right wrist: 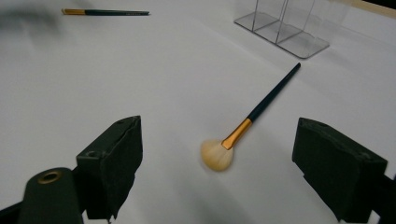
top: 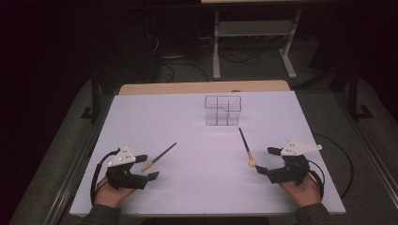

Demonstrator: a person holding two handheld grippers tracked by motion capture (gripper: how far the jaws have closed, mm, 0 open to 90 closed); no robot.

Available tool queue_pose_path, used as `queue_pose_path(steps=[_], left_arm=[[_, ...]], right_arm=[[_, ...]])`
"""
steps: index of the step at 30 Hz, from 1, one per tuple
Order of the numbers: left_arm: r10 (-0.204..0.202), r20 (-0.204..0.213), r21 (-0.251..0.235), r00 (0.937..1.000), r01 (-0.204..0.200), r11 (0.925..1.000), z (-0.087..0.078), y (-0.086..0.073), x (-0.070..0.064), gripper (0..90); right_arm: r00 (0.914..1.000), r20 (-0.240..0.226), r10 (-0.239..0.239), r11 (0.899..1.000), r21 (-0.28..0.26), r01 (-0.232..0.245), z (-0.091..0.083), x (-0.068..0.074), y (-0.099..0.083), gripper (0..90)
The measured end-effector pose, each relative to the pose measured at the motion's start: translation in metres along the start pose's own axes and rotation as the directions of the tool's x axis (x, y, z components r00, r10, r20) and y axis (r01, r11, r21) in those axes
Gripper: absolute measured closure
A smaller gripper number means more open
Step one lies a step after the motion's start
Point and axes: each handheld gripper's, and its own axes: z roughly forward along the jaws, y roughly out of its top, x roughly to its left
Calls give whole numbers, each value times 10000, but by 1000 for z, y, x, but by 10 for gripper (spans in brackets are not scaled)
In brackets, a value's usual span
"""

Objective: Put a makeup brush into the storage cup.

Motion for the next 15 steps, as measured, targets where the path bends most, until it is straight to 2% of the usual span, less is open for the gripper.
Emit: queue_pose_path(steps=[3,15], left_arm=[[-35,54,59,10000,34,10000,1,1,-1,238],[-117,107,243,9999,114,9996,-2,4,4,237]], right_arm=[[10000,-44,-6,9999,125,6,1,0,-1,151],[9999,6,-154,9999,10,154,1,3,1,144]])
